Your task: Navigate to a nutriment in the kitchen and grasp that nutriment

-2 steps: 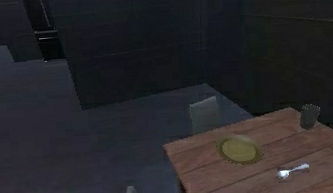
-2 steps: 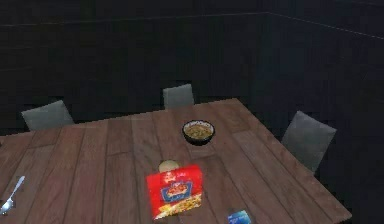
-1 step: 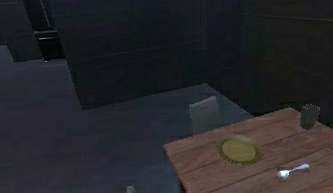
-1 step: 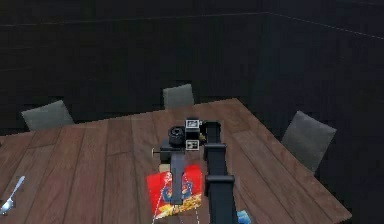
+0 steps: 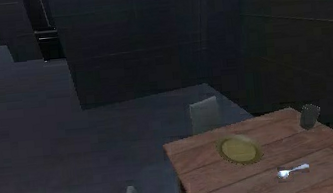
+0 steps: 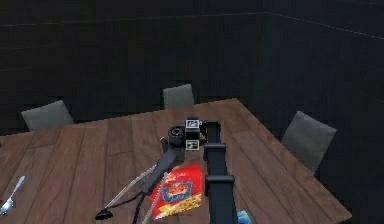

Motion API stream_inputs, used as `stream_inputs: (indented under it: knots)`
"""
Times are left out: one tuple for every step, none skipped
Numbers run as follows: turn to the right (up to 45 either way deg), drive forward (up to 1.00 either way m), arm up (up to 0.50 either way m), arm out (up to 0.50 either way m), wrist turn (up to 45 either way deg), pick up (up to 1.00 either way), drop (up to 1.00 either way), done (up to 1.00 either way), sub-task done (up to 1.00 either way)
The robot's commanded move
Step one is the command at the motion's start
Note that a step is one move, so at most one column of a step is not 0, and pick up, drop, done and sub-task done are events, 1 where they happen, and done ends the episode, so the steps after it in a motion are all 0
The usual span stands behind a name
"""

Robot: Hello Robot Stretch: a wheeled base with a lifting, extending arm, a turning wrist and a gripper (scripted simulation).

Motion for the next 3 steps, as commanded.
stream_inputs:
  knots:
    - [0.0,0.0,0.0,0.0,45.0,0.0,0.0,0.0,0.0]
    - [0.0,0.0,0.0,0.0,45.0,0.0,0.0,0.0,0.0]
    - [0.0,0.0,0.0,0.0,27.0,0.0,0.0,0.0,0.0]
